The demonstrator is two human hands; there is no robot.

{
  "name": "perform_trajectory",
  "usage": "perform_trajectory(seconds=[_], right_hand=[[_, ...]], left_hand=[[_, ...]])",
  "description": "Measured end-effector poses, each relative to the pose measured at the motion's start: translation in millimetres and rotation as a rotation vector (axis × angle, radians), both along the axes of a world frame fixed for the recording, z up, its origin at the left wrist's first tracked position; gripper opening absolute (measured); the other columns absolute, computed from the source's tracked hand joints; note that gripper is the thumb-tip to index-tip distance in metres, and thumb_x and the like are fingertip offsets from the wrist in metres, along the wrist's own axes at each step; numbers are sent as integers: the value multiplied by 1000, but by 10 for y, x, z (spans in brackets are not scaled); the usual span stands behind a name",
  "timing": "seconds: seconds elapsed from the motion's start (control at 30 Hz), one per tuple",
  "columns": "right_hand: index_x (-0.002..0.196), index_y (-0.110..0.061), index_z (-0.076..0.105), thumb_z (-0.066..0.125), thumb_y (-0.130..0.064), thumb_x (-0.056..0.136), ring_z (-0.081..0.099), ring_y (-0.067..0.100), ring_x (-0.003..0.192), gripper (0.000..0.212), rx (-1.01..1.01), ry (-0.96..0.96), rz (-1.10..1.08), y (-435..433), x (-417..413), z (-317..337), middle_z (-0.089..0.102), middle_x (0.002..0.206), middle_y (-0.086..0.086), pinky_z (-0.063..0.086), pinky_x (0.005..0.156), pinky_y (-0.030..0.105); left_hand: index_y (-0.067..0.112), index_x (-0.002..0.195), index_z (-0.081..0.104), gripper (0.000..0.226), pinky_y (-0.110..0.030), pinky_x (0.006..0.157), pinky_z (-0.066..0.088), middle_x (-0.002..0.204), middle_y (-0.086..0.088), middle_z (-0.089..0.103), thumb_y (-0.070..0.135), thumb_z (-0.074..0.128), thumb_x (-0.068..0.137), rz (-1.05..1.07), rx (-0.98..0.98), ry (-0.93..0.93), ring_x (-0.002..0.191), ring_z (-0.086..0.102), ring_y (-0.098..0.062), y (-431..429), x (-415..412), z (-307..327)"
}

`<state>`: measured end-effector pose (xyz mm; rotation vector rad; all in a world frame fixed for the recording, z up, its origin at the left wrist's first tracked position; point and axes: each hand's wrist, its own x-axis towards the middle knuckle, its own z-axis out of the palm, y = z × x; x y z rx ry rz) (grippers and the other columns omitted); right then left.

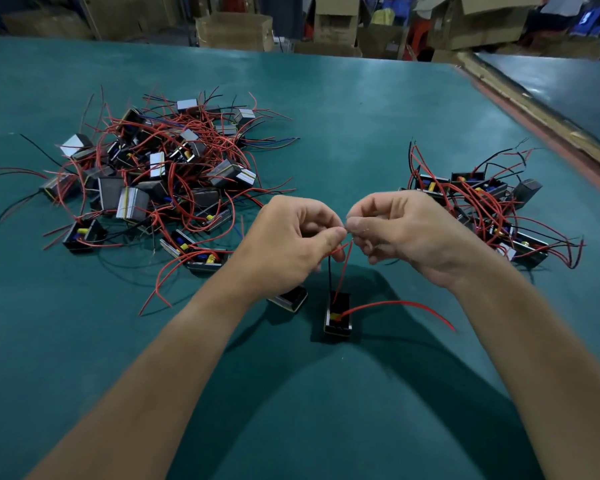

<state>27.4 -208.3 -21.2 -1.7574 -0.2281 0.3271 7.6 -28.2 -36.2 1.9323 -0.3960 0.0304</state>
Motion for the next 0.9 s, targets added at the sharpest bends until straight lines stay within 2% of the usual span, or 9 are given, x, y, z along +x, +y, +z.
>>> perform_trajectory(seconds=[0.13,0.3,0.43,0.5,0.6,0.67,0.8,0.9], right_hand=[[76,-12,70,71,1,87,59,10,52,17,-53,-327,-38,8,27,-52,66,58,-3,54,53,21],[77,-15,73,74,-10,86,59,9,55,11,-181,-450,52,-19,10,-57,67,60,-2,53,56,22],[73,-13,71,70,-5,90,60,11,55,18,-159,-383,25,-28,31,-67,67,58,-4,54,53,22],[75,-11,71,71,-5,88,60,11,57,15,-147,-369,49,-44,29,-60,67,60,-2,54,54,22],[78,-10,73,76,-13,84,61,11,60,7,-158,-395,78,-51,12,-50,72,66,5,55,59,29],[80,-9,74,76,-19,84,61,13,59,12,-200,-412,92,-48,1,-44,73,69,9,55,60,31],[76,-3,73,72,-13,88,59,11,55,16,-187,-339,87,-44,2,-33,68,59,-1,53,56,25],[70,-6,69,68,-7,90,55,11,51,21,-122,-181,74,-9,2,-26,65,57,-1,49,52,21]], left_hand=[[8,78,68,18,-17,45,43,61,0,70,4,60,94,28,-86,130,42,48,-10,-5,10,14],[6,79,69,17,-19,46,44,62,-1,70,5,61,94,27,-149,183,42,48,-10,14,16,22],[6,79,69,17,-19,47,44,62,-2,70,6,61,94,6,-98,165,43,49,-10,11,6,23],[6,79,69,17,-19,46,44,62,-2,70,5,61,94,-2,-103,168,43,48,-10,3,3,26],[3,81,69,15,-19,46,44,63,-3,70,4,62,94,-1,-132,181,43,48,-10,0,6,31],[3,81,68,15,-18,46,45,62,-1,70,4,61,94,-5,-141,183,43,48,-9,6,8,32],[3,81,69,14,-20,47,46,63,-1,70,7,63,93,-6,-113,148,44,48,-11,12,9,23],[7,79,69,15,-21,46,45,61,0,70,12,66,92,-9,-59,84,45,49,-12,7,13,8]])
